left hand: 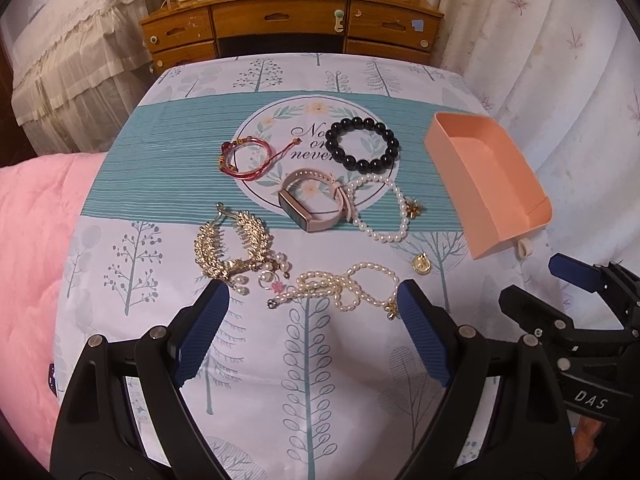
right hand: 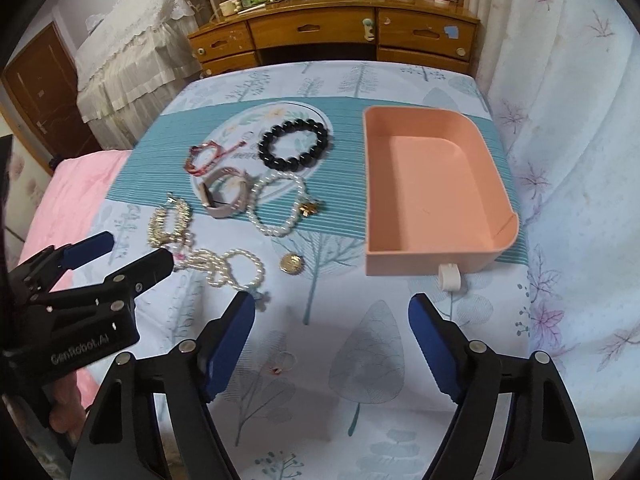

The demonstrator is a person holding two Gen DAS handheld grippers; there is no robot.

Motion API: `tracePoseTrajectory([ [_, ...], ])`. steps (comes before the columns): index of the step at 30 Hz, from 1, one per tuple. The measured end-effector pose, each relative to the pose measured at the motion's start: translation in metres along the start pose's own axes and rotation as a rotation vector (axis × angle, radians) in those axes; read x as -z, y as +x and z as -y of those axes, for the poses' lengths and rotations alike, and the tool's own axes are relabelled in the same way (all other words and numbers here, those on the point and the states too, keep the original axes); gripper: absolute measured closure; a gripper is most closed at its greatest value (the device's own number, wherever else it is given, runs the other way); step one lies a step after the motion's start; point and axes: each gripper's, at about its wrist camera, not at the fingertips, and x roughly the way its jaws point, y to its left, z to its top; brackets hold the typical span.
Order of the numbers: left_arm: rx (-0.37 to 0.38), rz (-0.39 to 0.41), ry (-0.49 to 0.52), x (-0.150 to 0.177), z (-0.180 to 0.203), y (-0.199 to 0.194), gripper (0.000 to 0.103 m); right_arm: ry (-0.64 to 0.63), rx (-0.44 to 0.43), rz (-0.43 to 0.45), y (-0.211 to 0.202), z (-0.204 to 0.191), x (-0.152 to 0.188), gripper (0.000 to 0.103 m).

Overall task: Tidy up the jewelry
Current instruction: 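Grasp the pearl bracelet with the right tool while the left tool grasps the pink-band watch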

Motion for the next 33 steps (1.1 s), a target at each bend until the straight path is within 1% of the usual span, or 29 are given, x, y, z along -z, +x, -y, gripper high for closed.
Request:
tracePoseTrajectory([
  [5,0.02,-0.006,-0.008,-0.016,-0.018,-0.014,0.018,-0.039,0.008,0.026,-0.017,-0.009,-0.019,0.022],
  [9,0.06,-0.041,-0.026,-0.03,-0.037,-0.016,0.018,-0.04,-0.033,-0.007,-0.018,-0.013,-0.036,0.023],
  [10,0.072,-0.053,-0.032,-0.033,-0.042,-0.014,0.018,-0.044,-0.05,-0.02,-0.015,-0.014,-0.041,0.025],
  [15,0.054,-0.091,-0.063,-0.04,-0.066,0.003,0.018,-0.054,-0.122,-0.132,0.014,-0.025,-0.054,0.037],
  [19,0.039,-0.127,-0.08,-0.041,-0.087,0.024,0.019,-0.008,-0.173,-0.198,0.044,-0.028,-0.061,0.039],
  [21,0.022,-0.144,-0.082,-0.039,-0.097,0.036,0.022,0.01,-0.172,-0.208,0.057,-0.028,-0.066,0.039],
  [23,0.0,-0.166,-0.093,-0.038,-0.107,0.05,0.028,0.03,-0.174,-0.214,0.07,-0.029,-0.073,0.039],
  [24,-0.005,-0.177,-0.096,-0.038,-0.11,0.056,0.029,0.039,-0.167,-0.215,0.077,-0.03,-0.077,0.039],
  [25,-0.011,-0.2,-0.109,-0.037,-0.116,0.064,0.033,0.045,-0.163,-0.216,0.083,-0.03,-0.081,0.039],
  [27,-0.004,-0.232,-0.127,-0.036,-0.123,0.077,0.038,0.059,-0.151,-0.227,0.098,-0.032,-0.09,0.041],
  [28,0.008,-0.248,-0.139,-0.035,-0.126,0.083,0.039,0.067,-0.145,-0.234,0.105,-0.033,-0.094,0.046],
  [29,0.02,-0.254,-0.148,-0.036,-0.129,0.088,0.04,0.071,-0.141,-0.241,0.113,-0.033,-0.099,0.048],
  [33,0.05,-0.255,-0.162,-0.042,-0.126,0.093,0.04,0.095,-0.106,-0.265,0.142,-0.035,-0.115,0.048],
])
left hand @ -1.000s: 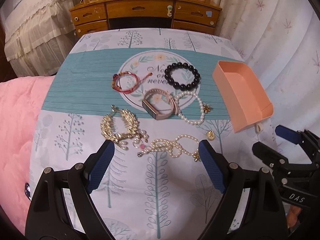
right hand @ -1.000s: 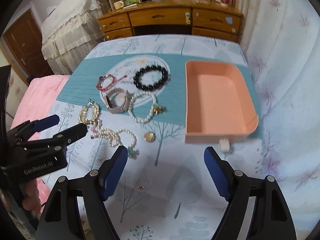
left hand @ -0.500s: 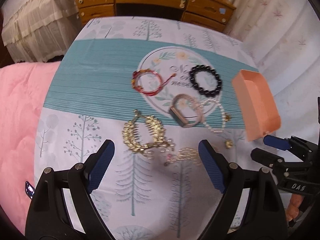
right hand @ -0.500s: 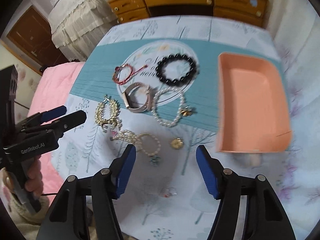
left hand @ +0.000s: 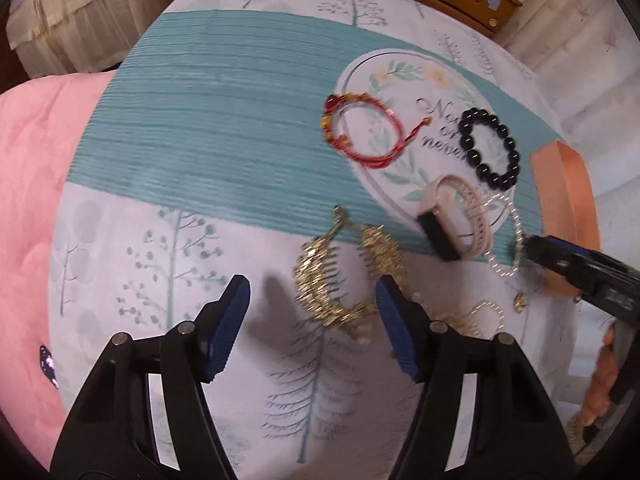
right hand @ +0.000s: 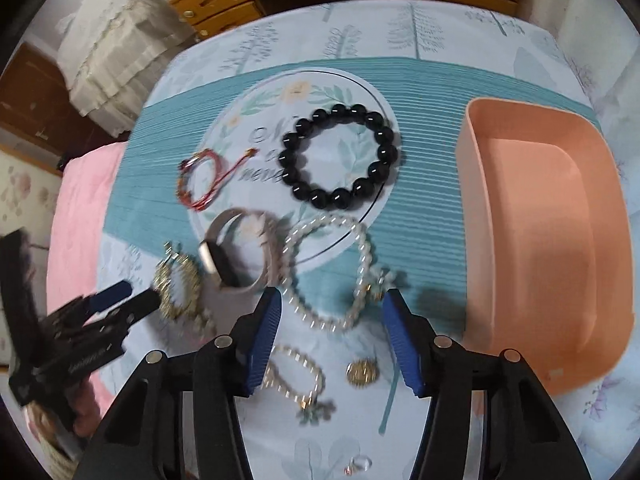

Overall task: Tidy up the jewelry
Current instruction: 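Grasp the pearl bracelet with the right tool while the left tool grasps the pink-band watch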

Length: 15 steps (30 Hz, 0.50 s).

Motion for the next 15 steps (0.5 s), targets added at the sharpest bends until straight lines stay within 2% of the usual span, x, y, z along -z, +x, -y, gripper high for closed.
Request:
tracePoseTrajectory([
  [6,0.027,-0.001,0.041,-0.017,0.033,0.005,0.04,0.008,0.085,-0.01,0.025,0.002,-0.024,0.054],
  [13,0.004,-0.026,0.06,-0.037,0.055,0.028,0.04,-0.066,0.144,-0.018,0.042,-0.012,-0.04,0.067],
  [15,-0.018,-0.027,0.065,-0.039,0.058,0.032,0.04,-0.093,0.17,-0.018,0.044,-0.018,-0.041,0.076],
])
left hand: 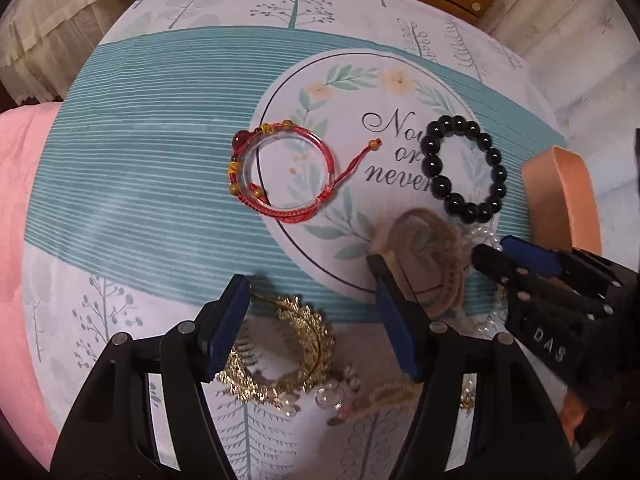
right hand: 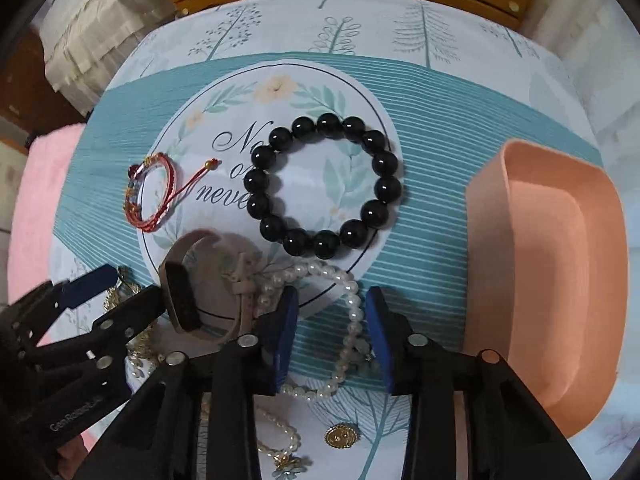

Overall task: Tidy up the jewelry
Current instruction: 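Grasp the pearl bracelet with the right tool while the left tool grasps the pink-band watch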

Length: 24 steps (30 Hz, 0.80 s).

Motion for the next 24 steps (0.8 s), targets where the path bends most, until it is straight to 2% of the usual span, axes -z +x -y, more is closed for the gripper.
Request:
tracePoseTrajectory([
  [1,-0.007,-0.006,-0.001,-0.002,0.002,0.001,0.04,-0.018,0.023,0.002,0.001,-0.004,-0.001,0.083],
  [4,0.023,-0.021,-0.019,-0.004,0.002,0.0,0.041,-0.033,0.045,0.006,0.003,-0.007,-0.003,0.095],
  [9,0.063,-0.016,-0.049,-0.009,0.001,-0.014,0.041,0.012,-0.024,0.009,0.0,0.007,-0.001,0.095],
  [15,0.055,0.006,-0.022,-0.016,0.011,-0.022,0.041,0.048,-0.091,0.068,-0.023,0.009,0.009,0.095],
  [21,0.008,0.024,0.04,-0.028,0.025,-0.007,0.041,0.07,-0.141,0.161,-0.062,0.014,0.026,0.095],
  [24,-0.015,0.022,0.064,-0.032,0.032,0.005,0.044,0.094,-0.159,0.197,-0.084,0.03,0.042,0.096],
])
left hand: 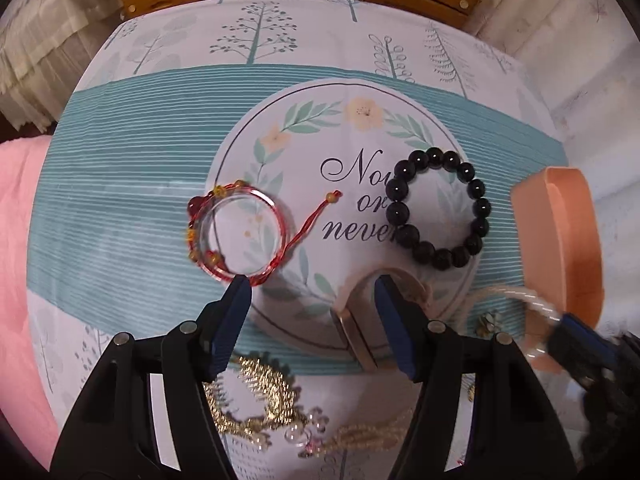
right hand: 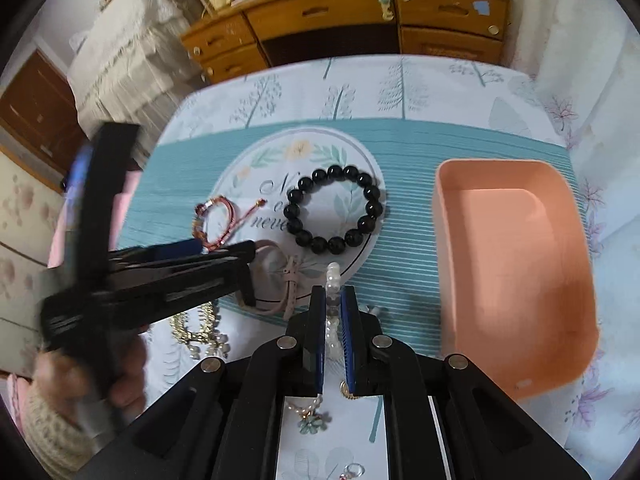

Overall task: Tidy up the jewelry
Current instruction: 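Grasp the pearl bracelet with the right tool while the left tool grasps the pink-band watch, then carry both items into the pink tray and open both tools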

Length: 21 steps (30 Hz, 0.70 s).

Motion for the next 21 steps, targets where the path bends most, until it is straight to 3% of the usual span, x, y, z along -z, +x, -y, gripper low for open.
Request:
tracePoseTrajectory([
  [2,-0.012,-0.002,0.028,-0.001,0.006,0.005,0.059,0.021,-0.012,0.028,-0.016,0.009,0.004,0.096],
  [9,-0.038,-0.007,0.106,0.001,0.022,0.012,0.094,0.083,-0.03,0.128,-0.052,0.029,0.014,0.096],
  [15,-0.023,0.0,0.085,0.002,0.023,0.003,0.099,0.126,-0.031,0.213,-0.082,0.045,0.022,0.096],
  [21,0.008,0.073,0.059,0.004,0.024,-0.043,0.102,0.187,-0.017,0.317,-0.105,0.066,0.031,0.096],
])
